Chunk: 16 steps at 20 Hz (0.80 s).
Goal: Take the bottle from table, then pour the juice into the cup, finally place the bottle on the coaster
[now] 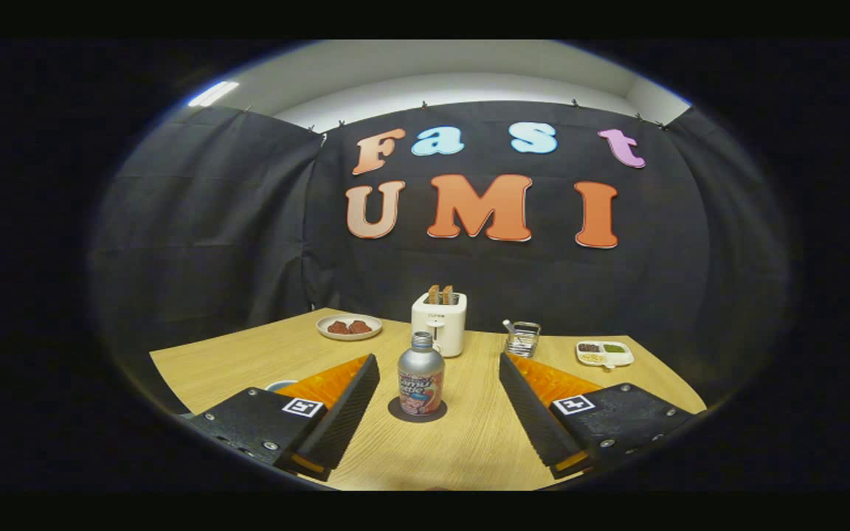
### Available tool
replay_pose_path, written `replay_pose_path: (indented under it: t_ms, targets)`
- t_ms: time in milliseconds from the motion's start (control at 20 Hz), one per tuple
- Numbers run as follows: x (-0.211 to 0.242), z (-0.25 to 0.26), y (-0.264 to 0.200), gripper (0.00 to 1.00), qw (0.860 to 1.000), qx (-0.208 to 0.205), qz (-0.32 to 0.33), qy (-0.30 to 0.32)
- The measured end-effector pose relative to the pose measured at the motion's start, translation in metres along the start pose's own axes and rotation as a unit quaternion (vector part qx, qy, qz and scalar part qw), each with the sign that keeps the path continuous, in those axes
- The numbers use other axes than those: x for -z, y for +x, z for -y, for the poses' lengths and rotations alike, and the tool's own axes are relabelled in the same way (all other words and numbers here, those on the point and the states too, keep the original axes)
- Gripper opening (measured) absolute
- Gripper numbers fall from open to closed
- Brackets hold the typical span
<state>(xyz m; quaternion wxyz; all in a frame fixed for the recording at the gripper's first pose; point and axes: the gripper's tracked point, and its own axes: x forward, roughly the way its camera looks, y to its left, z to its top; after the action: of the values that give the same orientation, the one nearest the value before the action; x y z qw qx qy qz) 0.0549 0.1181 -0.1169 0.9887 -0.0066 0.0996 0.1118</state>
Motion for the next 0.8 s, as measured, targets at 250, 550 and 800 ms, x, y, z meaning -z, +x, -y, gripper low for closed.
replay_pose_path:
  t_ms: [250,550,800]
  targets:
    - [-0.028,0.031,-0.041,0.97,0.999,0.025,0.032,0.011]
    - [-0.047,0.062,-0.065,0.97,0.997,0.061,0.057,0.003]
    - [-0.069,0.063,-0.082,0.97,0.995,0.065,0.078,0.000]
